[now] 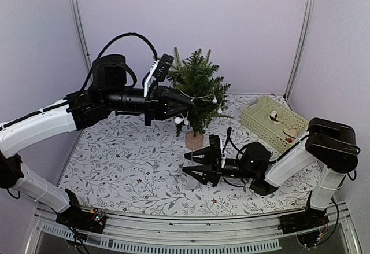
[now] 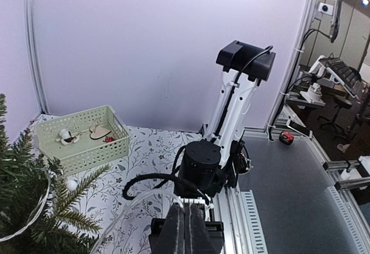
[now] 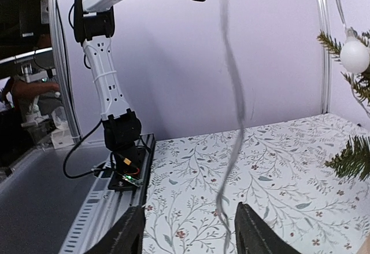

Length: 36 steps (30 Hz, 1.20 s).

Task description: Decorate the small christmas tree

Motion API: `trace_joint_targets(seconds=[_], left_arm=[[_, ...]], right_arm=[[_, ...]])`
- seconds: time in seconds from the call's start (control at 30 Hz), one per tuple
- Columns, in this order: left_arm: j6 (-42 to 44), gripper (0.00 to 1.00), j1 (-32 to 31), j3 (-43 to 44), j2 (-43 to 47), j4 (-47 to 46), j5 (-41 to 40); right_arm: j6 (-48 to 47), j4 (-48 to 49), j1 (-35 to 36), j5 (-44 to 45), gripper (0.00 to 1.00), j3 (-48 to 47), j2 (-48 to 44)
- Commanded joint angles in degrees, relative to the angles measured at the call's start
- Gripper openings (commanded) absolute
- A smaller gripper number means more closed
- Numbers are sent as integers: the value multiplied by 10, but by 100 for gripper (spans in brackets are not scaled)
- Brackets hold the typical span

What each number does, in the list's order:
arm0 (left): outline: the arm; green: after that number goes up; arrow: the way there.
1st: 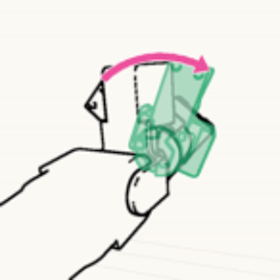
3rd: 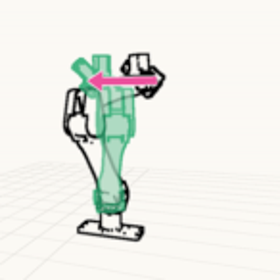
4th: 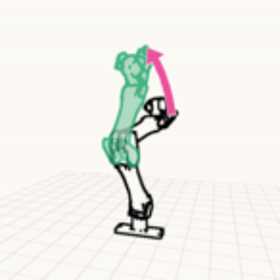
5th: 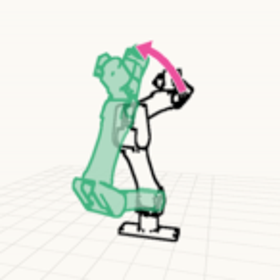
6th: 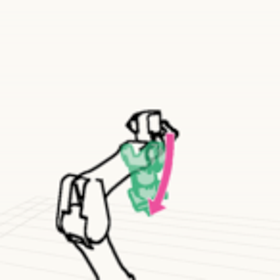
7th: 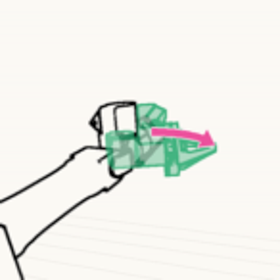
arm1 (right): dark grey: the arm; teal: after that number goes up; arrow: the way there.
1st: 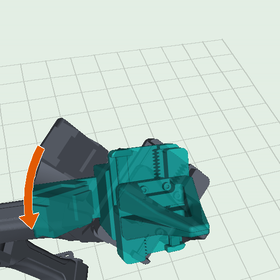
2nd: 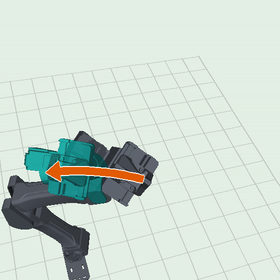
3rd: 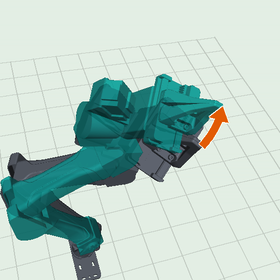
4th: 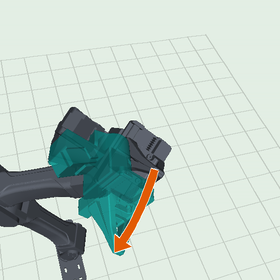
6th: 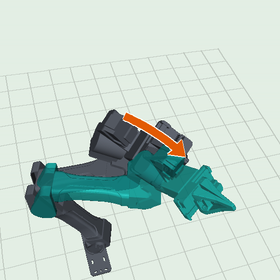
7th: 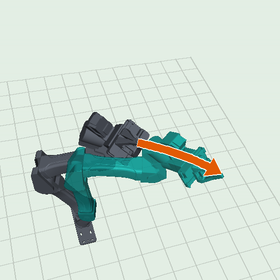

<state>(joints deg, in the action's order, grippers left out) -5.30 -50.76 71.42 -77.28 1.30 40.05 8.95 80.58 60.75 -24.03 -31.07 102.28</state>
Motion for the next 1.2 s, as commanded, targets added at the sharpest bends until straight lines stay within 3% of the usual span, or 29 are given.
trace_joint_targets(seconds=[0.0, 0.23, 0.57, 0.7, 1.03, 1.17], left_arm=[[10, 0, -9, 13, -6, -30, 8], [18, 0, -9, 14, -9, -34, 1], [18, 0, -9, 14, -3, -41, -10], [19, 0, -9, 10, -1, -43, -11], [20, 0, -10, 7, -10, -48, -16], [23, 1, -9, 0, -15, -44, -27]], right_arm=[[-24, 32, 3, 37, 49, -12, 26], [-41, 6, 3, 50, 23, -11, 21], [-12, 15, 3, 57, 11, 14, 29], [-7, 23, 3, 67, 0, 41, 19], [-16, -12, 2, 123, 0, 83, -61], [-23, -60, 2, 159, 0, 116, -153]])
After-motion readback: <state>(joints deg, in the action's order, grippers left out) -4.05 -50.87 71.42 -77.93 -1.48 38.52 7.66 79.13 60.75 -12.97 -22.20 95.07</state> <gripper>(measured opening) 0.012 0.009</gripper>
